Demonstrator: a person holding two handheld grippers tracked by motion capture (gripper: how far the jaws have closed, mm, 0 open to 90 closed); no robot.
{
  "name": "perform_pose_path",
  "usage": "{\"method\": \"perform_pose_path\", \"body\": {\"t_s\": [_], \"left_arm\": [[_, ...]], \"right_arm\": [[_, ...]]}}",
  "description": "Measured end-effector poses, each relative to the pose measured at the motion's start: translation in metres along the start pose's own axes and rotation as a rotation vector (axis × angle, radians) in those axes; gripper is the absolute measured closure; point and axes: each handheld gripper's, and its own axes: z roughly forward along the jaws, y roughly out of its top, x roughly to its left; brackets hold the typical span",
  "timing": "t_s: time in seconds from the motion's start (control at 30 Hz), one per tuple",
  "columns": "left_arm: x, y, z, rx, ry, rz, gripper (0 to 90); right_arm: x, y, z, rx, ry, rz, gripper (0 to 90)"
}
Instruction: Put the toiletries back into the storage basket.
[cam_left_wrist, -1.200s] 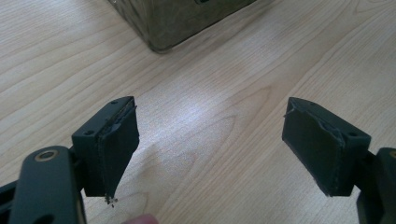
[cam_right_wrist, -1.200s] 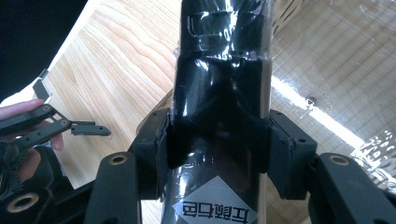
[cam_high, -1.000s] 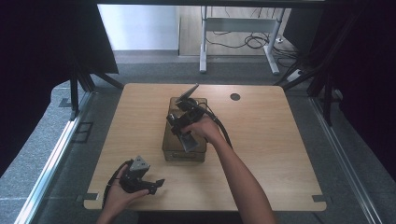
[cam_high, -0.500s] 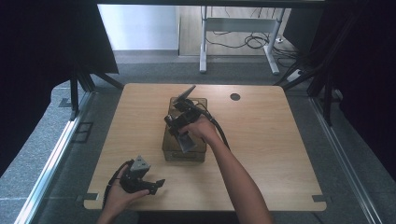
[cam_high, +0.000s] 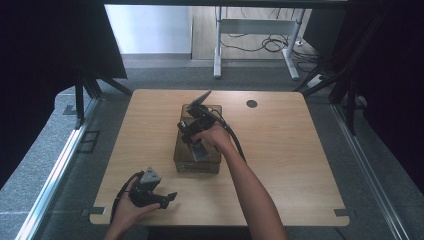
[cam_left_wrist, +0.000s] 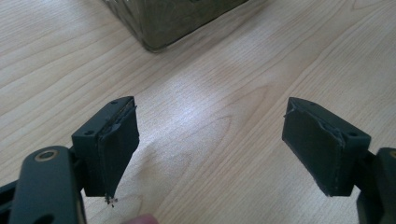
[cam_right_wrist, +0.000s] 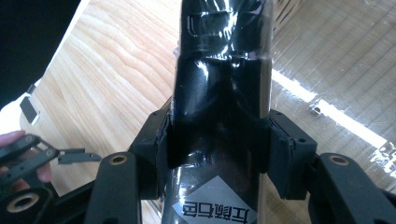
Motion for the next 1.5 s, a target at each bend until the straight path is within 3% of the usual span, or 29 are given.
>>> {"method": "perform_pose_path", "body": {"t_s": [0.6, 0.83, 1.03, 1.27, 1.5], "left_arm": [[-0.001, 0.002, -0.003, -0.016, -0.013, 0.005, 18.9], [-0.001, 0.002, -0.004, -0.021, -0.016, 0.009, 18.9], [0.0, 0.001, -0.004, -0.023, -0.019, 0.002, 18.9], [-0.001, 0.002, -0.004, -0.023, -0.025, 0.009, 18.9], [0.0, 0.001, -0.005, -0.03, -0.026, -0.002, 18.9]], "right_arm": [[-0.015, 0.004, 0.008, -0.044, 0.001, 0.192, 47.2], [-0.017, 0.004, 0.024, -0.043, 0.015, 0.261, 47.2], [-0.018, 0.004, 0.029, -0.049, 0.015, 0.301, 47.2], [-0.02, 0.003, 0.037, -0.072, 0.02, 0.395, 47.2], [-0.023, 0.0, 0.047, -0.07, 0.02, 0.447, 47.2]]}}
